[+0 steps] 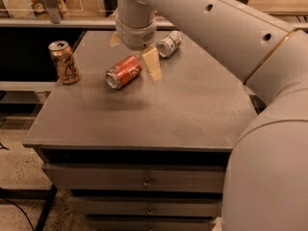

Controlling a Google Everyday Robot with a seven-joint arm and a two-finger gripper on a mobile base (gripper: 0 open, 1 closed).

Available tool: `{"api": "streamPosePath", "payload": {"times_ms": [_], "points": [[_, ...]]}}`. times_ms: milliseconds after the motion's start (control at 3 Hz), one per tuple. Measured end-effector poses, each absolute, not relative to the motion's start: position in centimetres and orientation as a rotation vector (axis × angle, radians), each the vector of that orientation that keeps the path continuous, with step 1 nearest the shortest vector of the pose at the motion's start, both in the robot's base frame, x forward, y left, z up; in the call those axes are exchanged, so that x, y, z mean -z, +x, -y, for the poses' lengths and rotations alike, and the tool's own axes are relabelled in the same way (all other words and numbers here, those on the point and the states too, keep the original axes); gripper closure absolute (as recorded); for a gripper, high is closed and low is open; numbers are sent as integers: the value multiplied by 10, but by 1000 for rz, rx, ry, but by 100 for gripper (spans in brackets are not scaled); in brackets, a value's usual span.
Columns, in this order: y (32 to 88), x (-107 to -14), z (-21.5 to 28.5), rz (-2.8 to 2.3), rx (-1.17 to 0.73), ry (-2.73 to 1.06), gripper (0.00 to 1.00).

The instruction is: Place coke can upright

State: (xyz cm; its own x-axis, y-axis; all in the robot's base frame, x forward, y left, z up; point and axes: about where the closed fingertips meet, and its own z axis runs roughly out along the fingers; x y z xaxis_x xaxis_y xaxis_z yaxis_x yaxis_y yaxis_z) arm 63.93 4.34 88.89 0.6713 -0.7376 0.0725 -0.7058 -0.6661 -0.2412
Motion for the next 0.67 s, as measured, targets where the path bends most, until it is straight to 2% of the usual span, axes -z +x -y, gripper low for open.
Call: {"api": "streamPosePath", "payload": {"times_ms": [667], "points": [[671,-879,-57,-1108,340,-2803,0]]}}
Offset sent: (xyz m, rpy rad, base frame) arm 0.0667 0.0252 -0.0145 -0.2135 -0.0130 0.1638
